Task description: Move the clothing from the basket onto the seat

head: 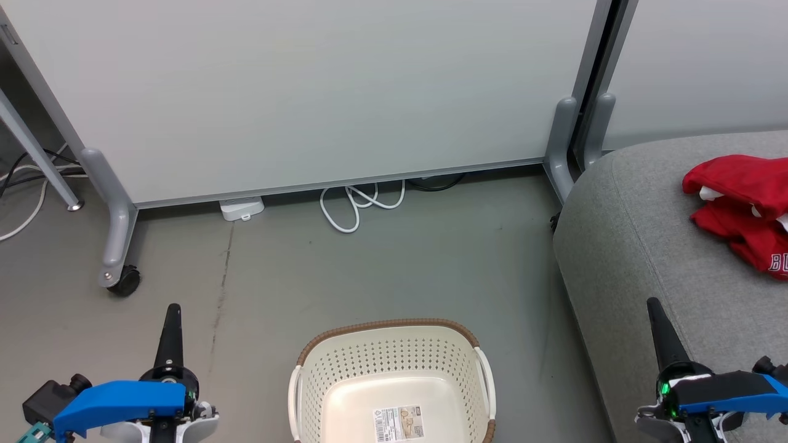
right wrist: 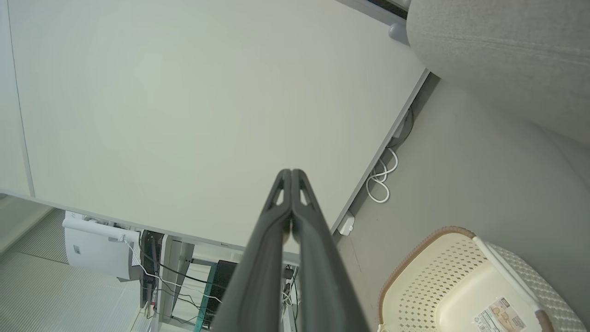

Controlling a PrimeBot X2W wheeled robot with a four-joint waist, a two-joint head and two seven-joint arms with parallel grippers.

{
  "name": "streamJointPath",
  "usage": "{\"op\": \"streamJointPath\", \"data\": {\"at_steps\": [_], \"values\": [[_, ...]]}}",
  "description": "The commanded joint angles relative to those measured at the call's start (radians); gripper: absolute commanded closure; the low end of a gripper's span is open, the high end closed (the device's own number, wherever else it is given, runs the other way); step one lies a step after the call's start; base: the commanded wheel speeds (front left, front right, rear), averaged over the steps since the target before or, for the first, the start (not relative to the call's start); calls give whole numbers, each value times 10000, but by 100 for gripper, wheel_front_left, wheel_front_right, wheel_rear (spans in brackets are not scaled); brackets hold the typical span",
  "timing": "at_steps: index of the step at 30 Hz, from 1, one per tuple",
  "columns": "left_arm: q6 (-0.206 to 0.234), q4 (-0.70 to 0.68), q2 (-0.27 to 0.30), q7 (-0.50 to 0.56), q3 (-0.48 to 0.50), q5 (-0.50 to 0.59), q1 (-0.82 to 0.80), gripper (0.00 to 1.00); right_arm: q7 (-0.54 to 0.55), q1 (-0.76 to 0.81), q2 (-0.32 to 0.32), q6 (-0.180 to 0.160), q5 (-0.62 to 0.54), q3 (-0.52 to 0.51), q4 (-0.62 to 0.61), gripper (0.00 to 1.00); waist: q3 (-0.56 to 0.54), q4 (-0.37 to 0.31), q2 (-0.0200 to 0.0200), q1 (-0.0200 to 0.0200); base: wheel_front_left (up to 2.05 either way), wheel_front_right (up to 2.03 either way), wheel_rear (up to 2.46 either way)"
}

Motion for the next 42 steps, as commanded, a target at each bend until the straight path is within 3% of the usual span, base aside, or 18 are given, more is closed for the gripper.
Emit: {"op": "streamJointPath", "data": {"at_steps": [1, 42], "values": [[-49, -79, 38, 71, 73, -215, -238, 100, 67, -213, -16, 4, 261, -26, -70, 100, -1, -4, 0, 0, 0, 0, 0], [-106, -27, 41, 883, 263, -3468, -528, 100, 882, -445, -14, 2, 3494, -190, -29, 100, -9, -159, 0, 0, 0, 0, 0]]}}
